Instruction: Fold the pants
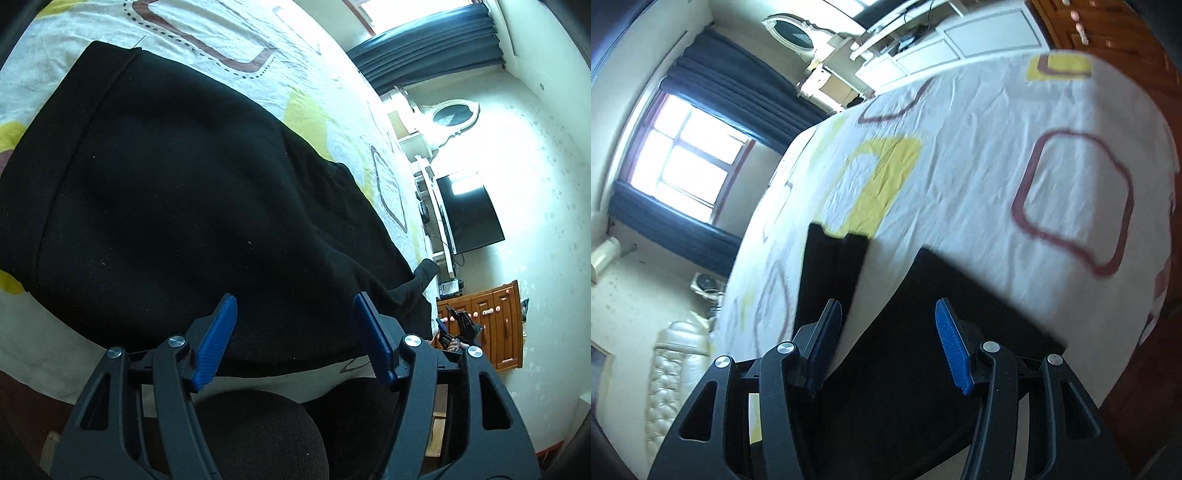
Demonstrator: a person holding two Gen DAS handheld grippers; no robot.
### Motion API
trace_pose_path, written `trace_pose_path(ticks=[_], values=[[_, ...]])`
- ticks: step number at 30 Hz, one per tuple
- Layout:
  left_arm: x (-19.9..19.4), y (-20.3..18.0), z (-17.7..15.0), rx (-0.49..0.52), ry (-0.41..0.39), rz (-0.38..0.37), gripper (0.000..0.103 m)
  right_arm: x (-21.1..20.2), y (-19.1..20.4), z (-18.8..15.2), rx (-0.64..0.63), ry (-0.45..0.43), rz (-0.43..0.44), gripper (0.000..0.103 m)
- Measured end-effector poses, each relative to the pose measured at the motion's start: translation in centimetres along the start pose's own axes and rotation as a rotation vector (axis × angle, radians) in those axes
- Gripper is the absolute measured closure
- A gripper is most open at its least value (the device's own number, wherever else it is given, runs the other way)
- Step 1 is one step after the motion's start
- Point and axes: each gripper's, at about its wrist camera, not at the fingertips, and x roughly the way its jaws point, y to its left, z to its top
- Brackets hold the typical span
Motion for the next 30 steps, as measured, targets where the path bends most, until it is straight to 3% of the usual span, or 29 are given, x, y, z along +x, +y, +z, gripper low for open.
trace_pose_path(ticks=[3, 6, 8, 10, 13, 14, 17, 20, 21, 22, 25, 30], values=[[0.0, -0.1, 0.0, -0.018, -0.001, 0.006, 0.038, 1.4, 0.4, 2.3, -0.166, 0.004, -0.135, 0.050], [0.3, -0.4, 0.1, -0.036, -0.001, 0.022, 0.032, 4.2, -0.8, 4.1, -0.245, 0.156, -0.110, 0.050], [0.5, -0.9, 0.2, -0.046, -0.006, 0.026, 0.026, 5.1, -1.2, 3.9, -0.315, 0.241, -0.145, 0.069], [0.8, -1.4, 0.3, -0.050, -0.010, 0.040, 0.023, 5.3, 0.2, 3.1, -0.464, 0.236, -0.215, 0.091], [0.9, -1.8, 0.3, -0.049, -0.014, 0.058, 0.023, 4.4, -0.1, 4.5, -0.465, 0.173, -0.235, 0.094], [1.0, -1.7, 0.4, -0.050, -0.017, 0.060, 0.023, 4.8, -0.6, 4.6, -0.450, 0.187, -0.235, 0.094], [1.1, -1.7, 0.3, -0.051, -0.017, 0.058, 0.021, 4.2, -1.1, 5.3, -0.412, 0.176, -0.211, 0.089], [1.1, -1.5, 0.3, -0.058, -0.015, 0.042, 0.021, 2.3, -0.2, 6.9, -0.309, 0.024, -0.208, 0.060], [1.1, -1.4, 0.3, -0.061, -0.015, 0.036, 0.019, 1.6, 0.3, 7.0, -0.256, -0.010, -0.137, 0.043], [1.1, -1.3, 0.3, -0.066, -0.015, 0.029, 0.019, 1.6, 0.8, 7.0, -0.198, -0.008, -0.043, 0.039], [1.2, -1.3, 0.3, -0.072, -0.017, 0.017, 0.016, 5.2, 2.9, 6.8, -0.083, 0.105, 0.139, 0.039], [1.1, -2.1, 0.2, -0.040, -0.015, 0.038, 0.015, 11.4, 5.6, 5.8, -0.033, 0.160, 0.156, 0.039]])
